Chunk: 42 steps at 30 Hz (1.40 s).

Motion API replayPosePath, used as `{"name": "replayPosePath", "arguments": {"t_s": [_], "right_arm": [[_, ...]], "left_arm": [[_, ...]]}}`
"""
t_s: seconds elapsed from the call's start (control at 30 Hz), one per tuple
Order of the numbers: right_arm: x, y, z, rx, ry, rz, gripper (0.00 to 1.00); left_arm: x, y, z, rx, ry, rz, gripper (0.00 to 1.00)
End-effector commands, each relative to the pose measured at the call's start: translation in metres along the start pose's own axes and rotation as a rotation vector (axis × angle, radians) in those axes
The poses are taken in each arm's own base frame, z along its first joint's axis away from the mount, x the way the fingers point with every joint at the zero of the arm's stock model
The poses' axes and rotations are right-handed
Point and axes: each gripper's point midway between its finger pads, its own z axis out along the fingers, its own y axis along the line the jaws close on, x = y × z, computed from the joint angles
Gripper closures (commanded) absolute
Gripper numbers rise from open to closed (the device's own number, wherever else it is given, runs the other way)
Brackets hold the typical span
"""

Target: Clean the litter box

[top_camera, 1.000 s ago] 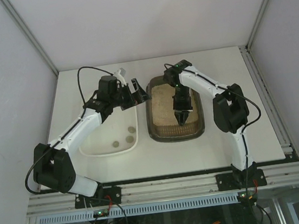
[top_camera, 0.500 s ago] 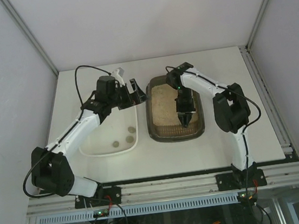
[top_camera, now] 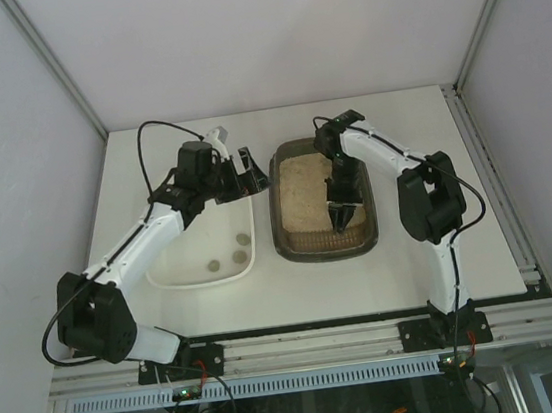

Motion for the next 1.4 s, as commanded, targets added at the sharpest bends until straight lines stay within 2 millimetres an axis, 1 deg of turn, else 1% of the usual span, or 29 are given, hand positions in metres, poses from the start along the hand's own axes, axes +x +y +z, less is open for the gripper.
{"name": "replayPosePath", "arguments": {"t_s": [0.0,0.13,0.27,0.57,0.73,0.83,0.97,1.03,1.13,1.37], "right_arm": [[-0.001,0.029,0.007,-0.099,0.062,-0.033,1.0],[-0.002,0.046,0.006,-0.193,0.093,-0.047,1.0],[-0.002,0.057,0.005,-0.263,0.111,-0.057,1.0],[-0.009,0.073,-0.01,-0.398,0.078,-0.066,1.0],[-0.017,0.085,-0.02,-0.497,0.041,-0.077,1.0],[-0.023,0.09,-0.022,-0.544,0.019,-0.082,1.0],[-0.021,0.096,-0.019,-0.606,0.044,-0.076,1.0],[-0.019,0.096,-0.019,-0.618,0.047,-0.077,1.0],[-0.014,0.09,-0.022,-0.602,0.038,-0.08,1.0],[0.001,0.062,-0.035,-0.51,-0.033,-0.068,1.0]], "left_arm": [[-0.007,0.001,-0.012,-0.002,-0.047,0.034,0.0],[-0.005,0.004,-0.012,-0.01,-0.037,0.038,0.0],[-0.002,0.008,-0.013,-0.027,-0.028,0.047,0.0],[-0.001,0.019,-0.028,-0.077,-0.047,0.099,0.0],[0.008,0.028,-0.03,-0.097,-0.019,0.093,0.0],[0.012,0.033,-0.032,-0.109,-0.012,0.094,0.0],[0.012,0.038,-0.036,-0.125,-0.016,0.101,0.0],[0.013,0.042,-0.038,-0.133,-0.014,0.098,0.0],[0.014,0.045,-0.04,-0.142,-0.013,0.092,0.0],[0.013,0.048,-0.041,-0.15,-0.018,0.084,0.0]]}}
